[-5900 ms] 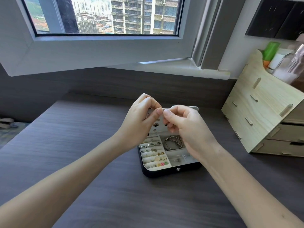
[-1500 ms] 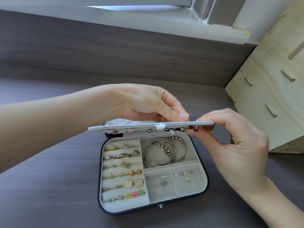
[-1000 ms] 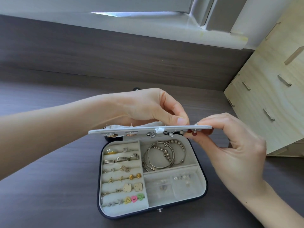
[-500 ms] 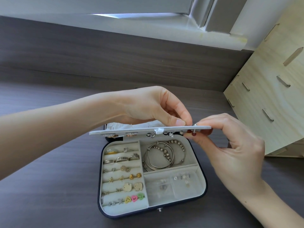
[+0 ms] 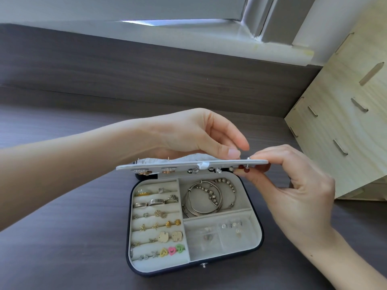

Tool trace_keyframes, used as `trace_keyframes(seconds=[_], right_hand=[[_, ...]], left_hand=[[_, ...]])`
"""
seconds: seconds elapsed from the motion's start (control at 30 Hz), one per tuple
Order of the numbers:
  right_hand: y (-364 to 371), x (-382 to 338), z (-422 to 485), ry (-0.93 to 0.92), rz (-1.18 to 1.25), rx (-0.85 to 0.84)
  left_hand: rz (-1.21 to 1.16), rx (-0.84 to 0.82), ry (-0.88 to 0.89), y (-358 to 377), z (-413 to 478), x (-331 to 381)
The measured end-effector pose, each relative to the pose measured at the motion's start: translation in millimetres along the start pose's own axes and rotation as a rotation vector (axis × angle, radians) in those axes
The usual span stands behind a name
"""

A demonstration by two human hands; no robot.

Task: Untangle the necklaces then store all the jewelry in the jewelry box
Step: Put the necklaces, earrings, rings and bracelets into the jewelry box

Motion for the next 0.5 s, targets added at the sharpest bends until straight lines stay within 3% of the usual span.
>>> trace_keyframes(seconds=[0.33, 0.5], right_hand=[[0.7, 0.8, -0.4, 0.004, 0.012, -0.009], [1.5, 1.5, 0.2, 0.005, 0.006, -0.012]], left_hand=[[-0.113, -0.046, -0.044, 0.9, -1.9, 0.1], [0.116, 0.074, -0.121, 3.5, -2.2, 1.4]])
Point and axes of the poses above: each hand's wrist, its own z-axis towards the middle knuckle, its own y-axis out of the palm, x = y × z, the point moved 3 cm from there along z, towards the middle knuckle, and after that the axes turned 15 degrees about -x, right-handed, at the moved point
